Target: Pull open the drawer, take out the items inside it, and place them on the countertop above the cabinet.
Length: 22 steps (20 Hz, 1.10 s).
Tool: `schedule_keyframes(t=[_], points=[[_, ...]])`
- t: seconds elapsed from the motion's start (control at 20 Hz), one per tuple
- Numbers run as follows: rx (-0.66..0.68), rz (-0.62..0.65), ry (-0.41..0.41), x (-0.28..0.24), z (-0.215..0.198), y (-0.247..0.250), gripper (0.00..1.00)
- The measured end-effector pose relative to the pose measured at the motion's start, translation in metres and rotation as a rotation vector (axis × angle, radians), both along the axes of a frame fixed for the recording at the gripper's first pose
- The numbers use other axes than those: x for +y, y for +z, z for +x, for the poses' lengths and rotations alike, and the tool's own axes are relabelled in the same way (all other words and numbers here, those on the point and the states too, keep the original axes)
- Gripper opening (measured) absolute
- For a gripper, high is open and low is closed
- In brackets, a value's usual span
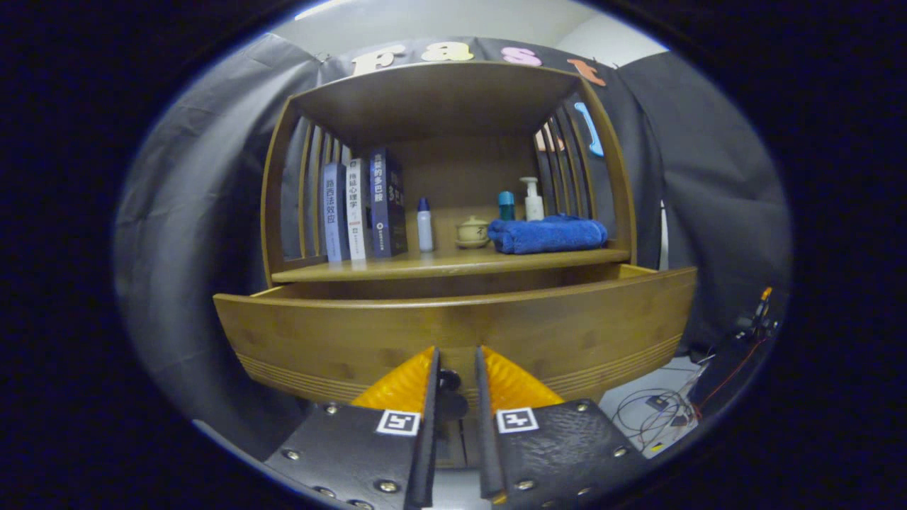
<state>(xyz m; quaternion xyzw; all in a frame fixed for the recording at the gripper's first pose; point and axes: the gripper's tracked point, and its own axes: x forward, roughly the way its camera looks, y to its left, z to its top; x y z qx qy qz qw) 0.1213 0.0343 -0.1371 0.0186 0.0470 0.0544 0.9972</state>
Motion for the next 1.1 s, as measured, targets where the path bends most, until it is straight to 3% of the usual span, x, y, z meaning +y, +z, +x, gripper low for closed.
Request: schedule_keyframes(t=[0.1, 0.25, 0.6, 0.75, 0.85, 0.9, 0.95, 1.1], points=[[0.054, 0.003, 0.033, 0.015, 0.006, -0.012, 0.28], [-0.002, -0.009, 0.004, 0.02, 0.003, -0.003, 0.37], [0.004, -0.081, -0.045, 0.009, 0.005, -0.014, 0.37], [-0.003, -0.06, -0.037, 0.008, 0.005, -0.02, 0.5], [-0.005, -0.077, -0.049, 0.004, 0.005, -0.022, 0.47], [-0.006, -0.092, -0.03, 0.003, -0.016, -0.023, 0.45], [-0.007, -0.099, -0.021, 0.007, 0.008, -0.026, 0.42], [0.022, -0.073, -0.003, 0.005, 0.005, -0.028, 0.27]])
